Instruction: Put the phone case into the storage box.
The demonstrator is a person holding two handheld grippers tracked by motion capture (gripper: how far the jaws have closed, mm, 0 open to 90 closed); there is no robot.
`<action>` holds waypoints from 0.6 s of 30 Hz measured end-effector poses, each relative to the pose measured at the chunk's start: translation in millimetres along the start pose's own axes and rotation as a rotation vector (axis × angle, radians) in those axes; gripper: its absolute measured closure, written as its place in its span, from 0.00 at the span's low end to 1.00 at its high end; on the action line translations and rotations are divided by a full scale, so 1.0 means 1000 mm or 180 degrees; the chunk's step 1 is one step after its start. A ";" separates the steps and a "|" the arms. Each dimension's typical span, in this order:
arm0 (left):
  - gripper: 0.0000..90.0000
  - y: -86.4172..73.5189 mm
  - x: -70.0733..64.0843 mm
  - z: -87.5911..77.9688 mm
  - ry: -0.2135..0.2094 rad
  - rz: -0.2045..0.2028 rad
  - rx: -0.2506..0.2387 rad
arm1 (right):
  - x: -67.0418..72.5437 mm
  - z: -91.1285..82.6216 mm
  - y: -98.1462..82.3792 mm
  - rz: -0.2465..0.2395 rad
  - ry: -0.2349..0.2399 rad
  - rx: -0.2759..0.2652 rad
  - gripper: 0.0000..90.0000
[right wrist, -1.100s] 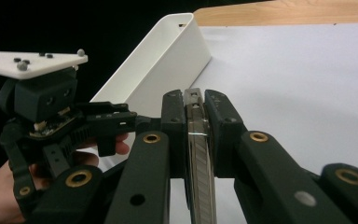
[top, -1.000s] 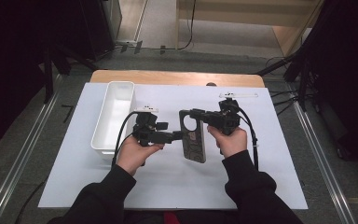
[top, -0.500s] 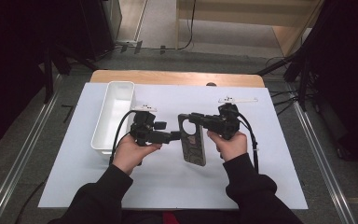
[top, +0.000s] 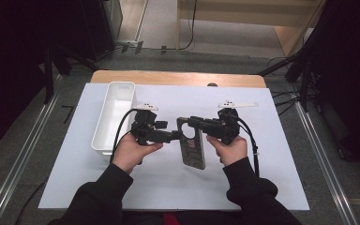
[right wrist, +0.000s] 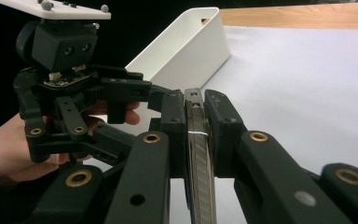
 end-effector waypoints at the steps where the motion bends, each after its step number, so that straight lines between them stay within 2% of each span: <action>1: 0.19 0.000 0.000 0.000 -0.0005 0.0001 0.0002 | 0.001 0.000 0.000 -0.0006 0.0002 -0.0008 0.86; 12: 0.19 0.002 -0.001 0.004 -0.0034 0.0010 0.0027 | 0.007 -0.002 -0.002 -0.0063 0.0032 -0.0027 0.86; 18: 0.26 0.003 -0.001 0.006 -0.0027 -0.0016 0.0002 | 0.010 -0.001 -0.002 -0.0090 0.0039 -0.0035 0.86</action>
Point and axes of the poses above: each handheld gripper's, and its own axes: z roughly forward along the jaws, y roughly out of its top, x roughly to its left, the point moved 8 cm from there along z, roughly forward along the jaws
